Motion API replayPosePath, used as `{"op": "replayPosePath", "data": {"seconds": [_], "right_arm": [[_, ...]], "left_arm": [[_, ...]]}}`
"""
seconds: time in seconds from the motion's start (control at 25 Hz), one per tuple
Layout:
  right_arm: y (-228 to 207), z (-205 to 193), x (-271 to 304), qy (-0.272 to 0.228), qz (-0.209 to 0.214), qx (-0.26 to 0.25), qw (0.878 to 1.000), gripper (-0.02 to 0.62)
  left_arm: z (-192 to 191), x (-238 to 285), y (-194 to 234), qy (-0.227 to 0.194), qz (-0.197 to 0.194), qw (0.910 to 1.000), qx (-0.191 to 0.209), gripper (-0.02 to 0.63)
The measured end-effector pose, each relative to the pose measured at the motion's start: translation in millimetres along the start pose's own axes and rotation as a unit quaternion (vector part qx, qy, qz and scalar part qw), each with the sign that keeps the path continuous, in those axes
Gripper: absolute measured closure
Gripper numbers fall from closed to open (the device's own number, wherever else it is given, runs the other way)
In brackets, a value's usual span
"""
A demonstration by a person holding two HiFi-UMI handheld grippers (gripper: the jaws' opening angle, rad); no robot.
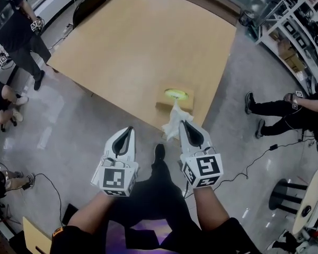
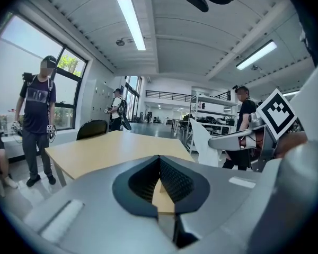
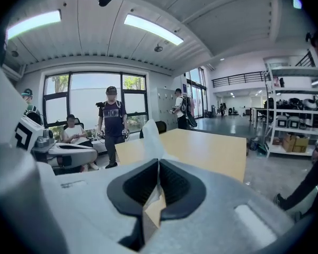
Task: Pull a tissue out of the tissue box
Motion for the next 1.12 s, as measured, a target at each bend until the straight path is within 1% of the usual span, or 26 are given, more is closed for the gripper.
{"op": "replayPosePath", "data": {"seconds": [0.24, 0.32, 0.48, 0.56, 0.68, 0.96, 1.12], "right_arm": [[57.7, -5.3, -50.8, -0.013, -0.042, -0.008, 0.999, 0.595], [70.5, -7.2, -61.2, -0.013, -0.052, -0.005, 0.999, 0.595], [82.1, -11.5, -77.0, -0.007, -0.064, -0.002, 0.998, 0.595], [85.3, -15.2, -88.5, -0.003, -0.064, -0.003, 0.998, 0.595], [84.2, -20.6, -105.0, -0.002, -0.059, 0.000, 0.998, 0.595], [84.3, -31.8, -121.5, -0.011, -0.037, -0.001, 0.999, 0.595], [75.0, -37.3, -140.3, -0.015, -0.021, -0.006, 1.000, 0.595]], "left_arm": [[-5.0, -70.3, 15.8, -0.019, -0.021, 0.9995, -0.009, 0.588], [-5.8, -82.8, 17.8, -0.025, -0.034, 0.9990, -0.015, 0.588], [-6.8, -92.2, 14.5, -0.032, -0.053, 0.9977, -0.026, 0.588], [-9.1, -97.9, 8.3, -0.033, -0.056, 0.9974, -0.030, 0.588], [-10.9, -108.4, -6.5, -0.035, -0.056, 0.9975, -0.026, 0.588], [-23.3, -121.4, -30.1, -0.041, -0.052, 0.9976, -0.023, 0.588], [-28.1, -123.3, -59.1, -0.041, -0.049, 0.9978, -0.017, 0.588]]}}
Point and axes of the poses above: the fingertips, and each gripper's own axes: x forward along the fingers, y to its left, z out of its top, the point moved 3 cm from there along -x, backward along the fingers
